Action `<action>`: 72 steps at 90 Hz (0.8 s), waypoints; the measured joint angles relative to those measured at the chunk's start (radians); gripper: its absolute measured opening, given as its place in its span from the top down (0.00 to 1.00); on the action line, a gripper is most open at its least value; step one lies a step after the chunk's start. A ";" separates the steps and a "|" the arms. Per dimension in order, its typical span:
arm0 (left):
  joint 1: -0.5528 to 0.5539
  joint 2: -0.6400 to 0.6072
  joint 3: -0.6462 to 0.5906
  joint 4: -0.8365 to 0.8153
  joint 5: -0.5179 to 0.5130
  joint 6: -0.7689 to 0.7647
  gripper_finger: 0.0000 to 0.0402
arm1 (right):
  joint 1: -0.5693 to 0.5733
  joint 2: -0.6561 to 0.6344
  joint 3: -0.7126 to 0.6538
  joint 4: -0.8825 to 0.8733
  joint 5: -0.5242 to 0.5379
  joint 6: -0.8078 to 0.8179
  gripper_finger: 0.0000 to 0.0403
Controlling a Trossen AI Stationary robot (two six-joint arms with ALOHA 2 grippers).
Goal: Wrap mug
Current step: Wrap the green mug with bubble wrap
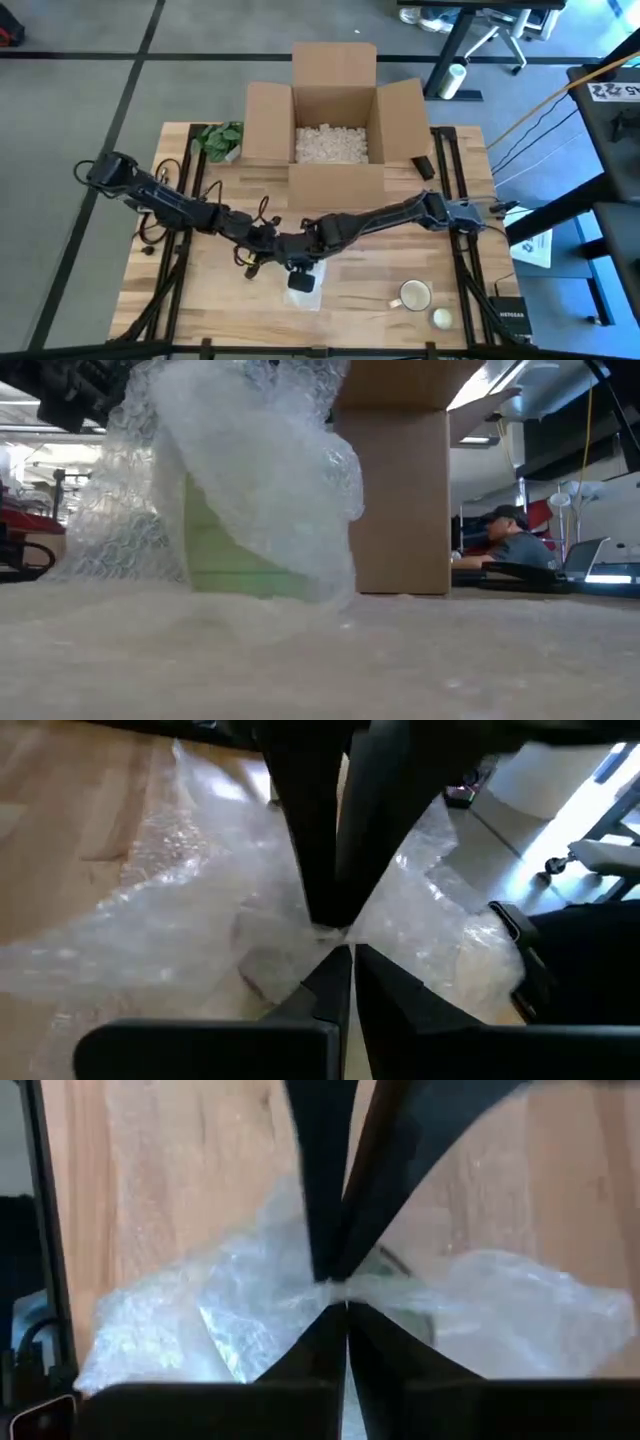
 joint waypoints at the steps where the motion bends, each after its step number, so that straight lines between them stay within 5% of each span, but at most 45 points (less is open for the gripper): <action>1: 0.000 -0.009 0.000 -0.008 -0.003 0.003 1.00 | 0.000 0.000 0.000 0.000 -0.002 0.000 1.00; 38: -0.054 -0.250 -0.014 -0.355 -0.183 -0.053 1.00 | 0.000 0.063 0.000 0.035 -0.087 0.026 1.00; 72: -0.156 -0.153 -0.092 -0.144 -0.221 -0.180 1.00 | -0.038 0.170 0.006 0.013 -0.156 0.011 1.00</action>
